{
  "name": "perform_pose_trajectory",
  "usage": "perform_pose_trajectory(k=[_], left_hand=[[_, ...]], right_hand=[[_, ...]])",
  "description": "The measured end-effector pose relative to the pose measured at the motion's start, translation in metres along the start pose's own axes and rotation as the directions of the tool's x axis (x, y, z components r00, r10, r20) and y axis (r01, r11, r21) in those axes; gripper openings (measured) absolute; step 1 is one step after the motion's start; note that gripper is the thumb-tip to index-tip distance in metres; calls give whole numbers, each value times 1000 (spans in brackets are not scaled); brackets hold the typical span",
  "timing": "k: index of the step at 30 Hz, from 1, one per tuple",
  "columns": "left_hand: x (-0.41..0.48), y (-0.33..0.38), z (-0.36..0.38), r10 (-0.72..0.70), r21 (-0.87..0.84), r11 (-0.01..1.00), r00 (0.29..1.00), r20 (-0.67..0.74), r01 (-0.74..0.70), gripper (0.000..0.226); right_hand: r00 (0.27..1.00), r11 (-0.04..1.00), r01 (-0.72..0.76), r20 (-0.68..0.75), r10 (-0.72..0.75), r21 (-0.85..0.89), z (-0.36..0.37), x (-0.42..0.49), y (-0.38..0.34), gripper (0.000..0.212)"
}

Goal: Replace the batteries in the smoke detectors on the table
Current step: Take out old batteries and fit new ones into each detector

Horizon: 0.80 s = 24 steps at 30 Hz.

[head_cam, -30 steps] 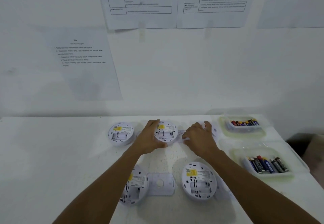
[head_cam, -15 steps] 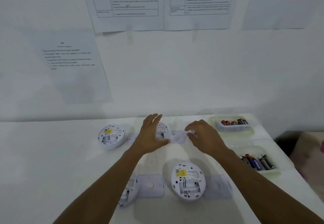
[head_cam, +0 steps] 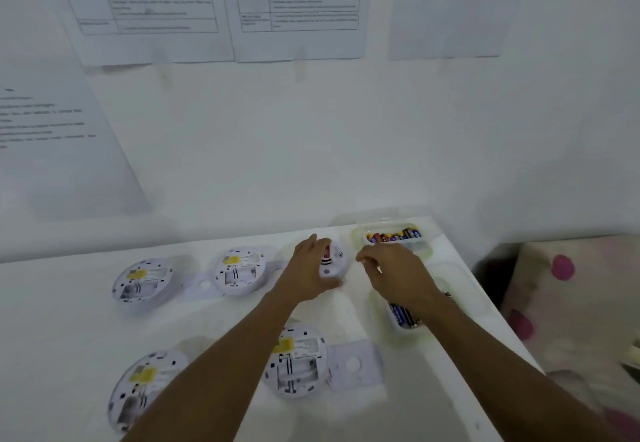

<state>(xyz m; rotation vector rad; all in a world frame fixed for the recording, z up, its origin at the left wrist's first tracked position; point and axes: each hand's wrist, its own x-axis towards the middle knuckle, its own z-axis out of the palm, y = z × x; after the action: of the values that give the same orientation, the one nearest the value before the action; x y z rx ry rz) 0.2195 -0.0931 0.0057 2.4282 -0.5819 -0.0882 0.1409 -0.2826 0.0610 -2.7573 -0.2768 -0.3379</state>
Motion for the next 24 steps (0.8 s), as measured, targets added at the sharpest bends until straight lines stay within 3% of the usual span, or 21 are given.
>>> perform_pose_trajectory(k=[3,6,7,9,11,13,16,20,24], left_hand=[[3,4,-3,-16,-70,998,998,-68,11,73],[-6,13,-14,-185,-352,926,976,-114,135,59],[-10,15,-18,-252,-525,835,963,-99,164,50],[-19,19,-27,-312,-861,478,950,16,172,35],[-29,23,-34,-284,-980,115,951,127,165,36],[-36,27,-38,-270,-988,-38,950,155,150,43],[-45,33,-45,-250,-982,-138,955,160,128,52],[-56,34,-54,-287,-980,-173,946,149,102,62],[-63,32,-58,-307,-979,-184,942,138,84,56]], right_hand=[[1000,1000,4,1,-4,15,-1,-1,5,26],[1000,995,-4,-20,6,96,-1,1,4,24],[1000,990,-2,-30,6,138,0,3,2,23],[999,975,10,-45,0,222,1,7,-4,20],[998,955,18,-59,-1,295,4,12,-17,19],[998,934,13,-68,12,357,9,16,-34,24],[993,891,-3,-105,57,455,20,17,-60,36],[976,829,-33,-160,146,558,28,19,-87,40],[969,798,-58,-159,191,600,29,19,-103,44]])
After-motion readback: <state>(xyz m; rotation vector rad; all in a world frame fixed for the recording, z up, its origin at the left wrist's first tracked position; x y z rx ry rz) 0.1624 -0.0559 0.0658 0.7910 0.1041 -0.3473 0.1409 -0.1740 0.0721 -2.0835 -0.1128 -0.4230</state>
